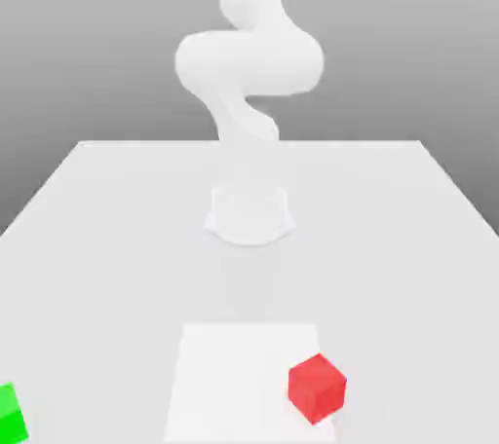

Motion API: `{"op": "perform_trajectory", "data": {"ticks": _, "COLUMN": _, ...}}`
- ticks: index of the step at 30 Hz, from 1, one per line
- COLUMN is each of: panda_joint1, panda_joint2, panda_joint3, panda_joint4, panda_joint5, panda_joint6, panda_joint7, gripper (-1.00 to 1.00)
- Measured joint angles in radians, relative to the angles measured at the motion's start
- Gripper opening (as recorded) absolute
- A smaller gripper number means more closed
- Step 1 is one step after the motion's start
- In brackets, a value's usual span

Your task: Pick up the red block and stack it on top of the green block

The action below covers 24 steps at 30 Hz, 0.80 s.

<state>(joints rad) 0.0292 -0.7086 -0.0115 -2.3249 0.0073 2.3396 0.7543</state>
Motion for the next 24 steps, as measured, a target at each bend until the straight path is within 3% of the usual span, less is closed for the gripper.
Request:
{"op": "perform_trajectory", "data": {"ticks": 15, "panda_joint1": 0.133, "panda_joint2": 0.551, "panda_joint3": -0.021, "panda_joint4": -0.15, "panda_joint5": 0.045, "panda_joint6": 0.238, "panda_joint7": -0.275, "gripper": 0.0}}
{"op": "perform_trajectory", "data": {"ticks": 24, "panda_joint1": 0.173, "panda_joint2": 0.875, "panda_joint3": -0.007, "panda_joint4": -0.227, "panda_joint5": 0.004, "panda_joint6": 0.391, "panda_joint7": -0.378, "gripper": 0.0}}
